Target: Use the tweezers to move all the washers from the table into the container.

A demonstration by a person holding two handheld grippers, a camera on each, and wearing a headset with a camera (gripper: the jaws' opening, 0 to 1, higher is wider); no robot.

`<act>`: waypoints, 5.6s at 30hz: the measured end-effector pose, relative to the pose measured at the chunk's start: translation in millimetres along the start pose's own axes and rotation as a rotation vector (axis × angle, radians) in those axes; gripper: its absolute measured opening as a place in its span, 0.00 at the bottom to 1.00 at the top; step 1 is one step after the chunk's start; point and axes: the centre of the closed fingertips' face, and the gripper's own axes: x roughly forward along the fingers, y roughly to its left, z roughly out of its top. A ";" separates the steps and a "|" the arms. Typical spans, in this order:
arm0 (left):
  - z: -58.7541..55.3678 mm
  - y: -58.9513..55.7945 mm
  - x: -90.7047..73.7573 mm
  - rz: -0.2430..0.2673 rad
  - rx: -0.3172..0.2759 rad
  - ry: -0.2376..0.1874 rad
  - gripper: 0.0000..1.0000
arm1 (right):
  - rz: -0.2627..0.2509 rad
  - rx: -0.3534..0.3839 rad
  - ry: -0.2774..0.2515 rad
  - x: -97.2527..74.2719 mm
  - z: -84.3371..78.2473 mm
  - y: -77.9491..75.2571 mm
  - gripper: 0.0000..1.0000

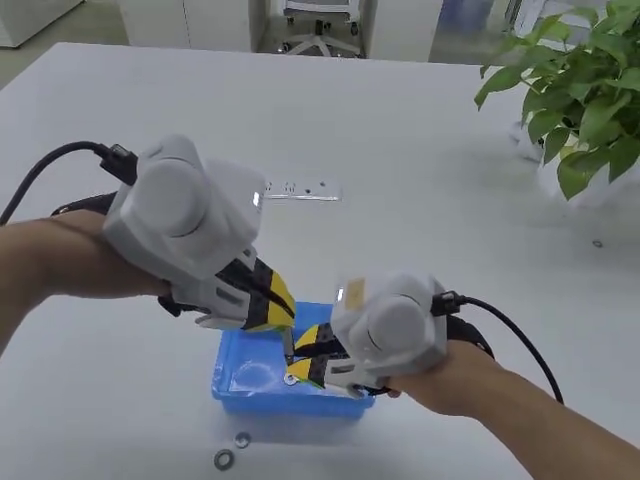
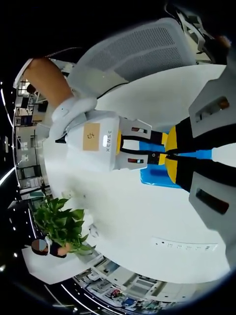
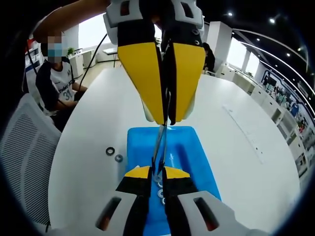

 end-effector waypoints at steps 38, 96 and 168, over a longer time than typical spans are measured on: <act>-18.0 -56.5 -30.6 0.053 -0.024 0.035 0.06 | 0.044 -0.074 -0.019 14.5 28.8 59.0 0.10; -66.1 -90.6 -18.3 0.010 -0.149 0.083 0.06 | 0.177 -0.079 -0.007 56.5 13.0 99.0 0.11; -10.4 -77.6 -46.6 0.045 -0.065 0.048 0.05 | 0.094 -0.122 -0.050 6.5 44.3 77.9 0.09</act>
